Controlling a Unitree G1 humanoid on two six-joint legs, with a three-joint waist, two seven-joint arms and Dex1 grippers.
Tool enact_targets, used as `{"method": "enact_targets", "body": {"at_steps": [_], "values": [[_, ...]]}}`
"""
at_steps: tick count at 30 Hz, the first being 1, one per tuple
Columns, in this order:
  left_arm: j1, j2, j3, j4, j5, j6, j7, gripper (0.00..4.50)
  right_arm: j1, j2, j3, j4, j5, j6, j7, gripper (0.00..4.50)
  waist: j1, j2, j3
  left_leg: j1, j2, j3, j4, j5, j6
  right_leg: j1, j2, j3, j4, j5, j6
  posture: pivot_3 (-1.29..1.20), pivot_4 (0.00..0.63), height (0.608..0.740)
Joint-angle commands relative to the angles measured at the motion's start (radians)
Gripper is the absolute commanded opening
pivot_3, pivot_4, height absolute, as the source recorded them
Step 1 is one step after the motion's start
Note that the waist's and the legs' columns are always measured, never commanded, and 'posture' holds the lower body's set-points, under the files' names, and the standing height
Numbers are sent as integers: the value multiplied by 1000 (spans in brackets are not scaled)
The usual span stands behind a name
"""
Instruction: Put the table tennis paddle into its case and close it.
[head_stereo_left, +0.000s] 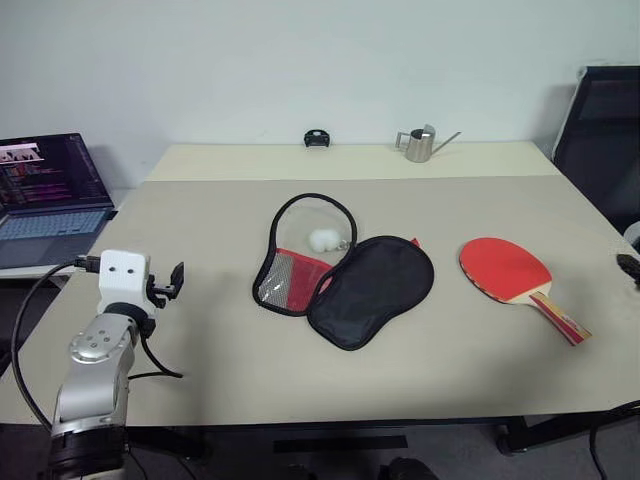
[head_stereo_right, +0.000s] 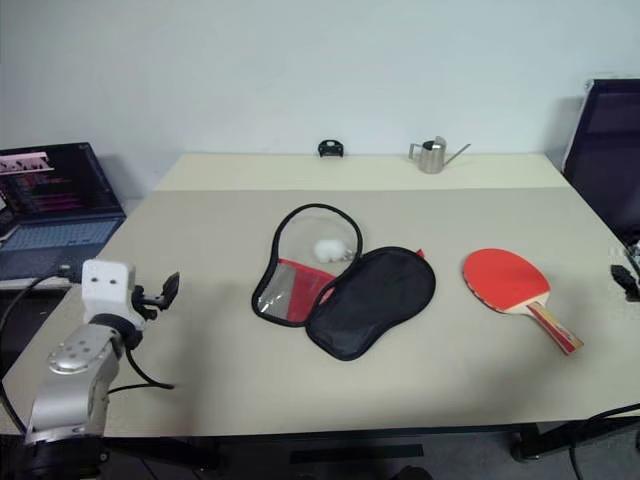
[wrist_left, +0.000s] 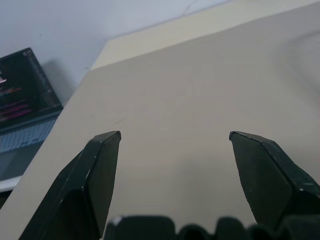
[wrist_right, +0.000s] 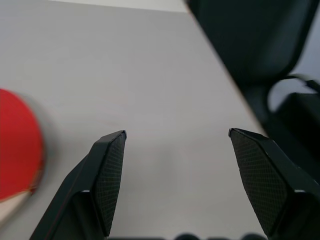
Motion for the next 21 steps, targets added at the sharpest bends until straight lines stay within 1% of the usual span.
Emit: {"method": "enact_targets", "body": {"at_steps": [1,4,10,13,15,21], "values": [[-24,41,13,27,15,-53,-14,3810,20,-5,-14,-77,21,1,18,3585,0,0,0,0,0,0,0,0,0,0,0,0,0,0,0,0,150,740],[-32,59,8,60,32,-78,-14,3810,44,-3,2,-111,9,8,34,3585,1,0,0,0,0,0,0,0,0,0,0,0,0,0,0,0,150,740],[-45,72,6,77,15,-95,-58,3810,57,11,5,-233,19,56,69,3585,1,0,0,0,0,0,0,0,0,0,0,0,0,0,0,0,150,740],[-68,76,-29,102,9,-114,-125,3810,74,48,28,-410,38,121,103,3585,0,0,0,0,0,-1,0,0,0,0,0,-1,1,0,0,0,150,740],[-88,68,-51,95,-22,-121,-188,3810,100,75,43,-558,62,204,117,3585,0,0,0,0,0,-1,0,0,0,0,0,-1,1,0,0,0,150,740],[-150,45,-96,66,-122,-102,-340,3810,163,136,65,-958,188,559,108,3585,6,0,0,-2,0,-2,0,0,0,-1,-1,-2,0,0,0,0,150,740]]}}
